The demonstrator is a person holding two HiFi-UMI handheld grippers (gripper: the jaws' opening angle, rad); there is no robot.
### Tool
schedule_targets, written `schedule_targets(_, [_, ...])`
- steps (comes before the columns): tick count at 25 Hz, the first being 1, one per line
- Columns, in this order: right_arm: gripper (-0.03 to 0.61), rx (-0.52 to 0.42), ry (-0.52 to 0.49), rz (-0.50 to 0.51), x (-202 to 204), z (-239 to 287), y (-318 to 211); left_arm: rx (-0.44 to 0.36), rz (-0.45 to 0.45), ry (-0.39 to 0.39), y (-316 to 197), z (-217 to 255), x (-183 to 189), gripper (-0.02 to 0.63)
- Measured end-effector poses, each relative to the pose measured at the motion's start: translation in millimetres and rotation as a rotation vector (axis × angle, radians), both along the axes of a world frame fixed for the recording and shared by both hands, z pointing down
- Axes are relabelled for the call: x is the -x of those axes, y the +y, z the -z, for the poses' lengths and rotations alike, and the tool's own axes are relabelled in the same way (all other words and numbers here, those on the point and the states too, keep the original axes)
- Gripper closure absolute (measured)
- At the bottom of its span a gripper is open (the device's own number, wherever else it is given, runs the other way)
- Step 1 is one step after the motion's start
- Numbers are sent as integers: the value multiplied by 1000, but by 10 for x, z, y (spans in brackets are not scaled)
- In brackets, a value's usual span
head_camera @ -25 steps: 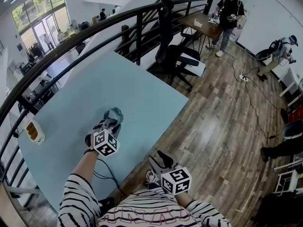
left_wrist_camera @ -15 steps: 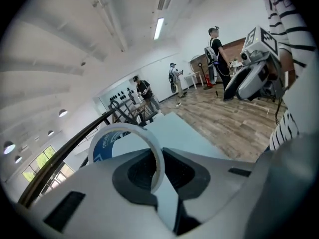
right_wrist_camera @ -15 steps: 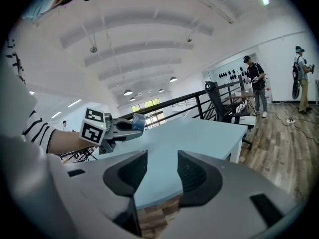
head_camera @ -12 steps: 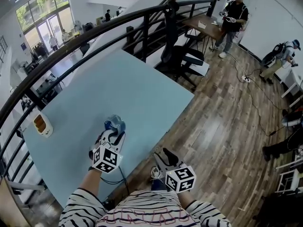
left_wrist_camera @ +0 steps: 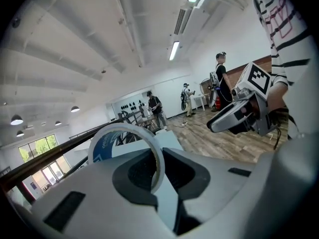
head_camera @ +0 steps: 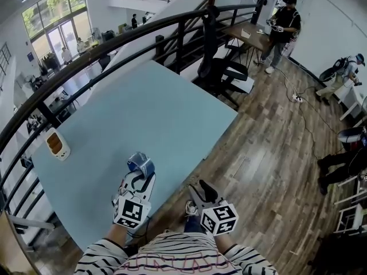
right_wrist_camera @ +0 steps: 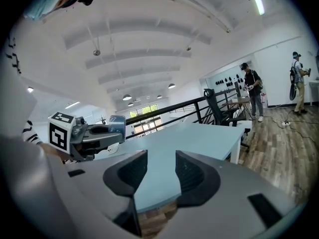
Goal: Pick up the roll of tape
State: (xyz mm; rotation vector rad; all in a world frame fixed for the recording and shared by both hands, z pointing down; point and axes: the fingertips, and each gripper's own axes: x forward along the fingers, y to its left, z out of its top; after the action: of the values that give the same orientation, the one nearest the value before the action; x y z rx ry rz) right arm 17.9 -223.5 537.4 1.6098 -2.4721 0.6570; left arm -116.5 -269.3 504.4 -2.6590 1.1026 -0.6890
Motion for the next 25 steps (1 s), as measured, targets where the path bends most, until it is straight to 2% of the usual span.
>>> schedule_targets(4, [396,-12,6,-1,77,15,144,18,14,38,292,-24,102,555])
schedule_targets(9, [496,-52,34,2,164,61,266,30,35,46,512,-93,291,555])
schedule_targets(14, [537,-81,38,12,192,123,358,32,74,69,642,-42,450,555])
schedule_targets(20, [551,-95,101,38,275,123,472,26,97,74,773,-47,541,555])
schedule_targets(25, [551,-95,108,46,263,119,511,21,98,71,869,-38,511,555])
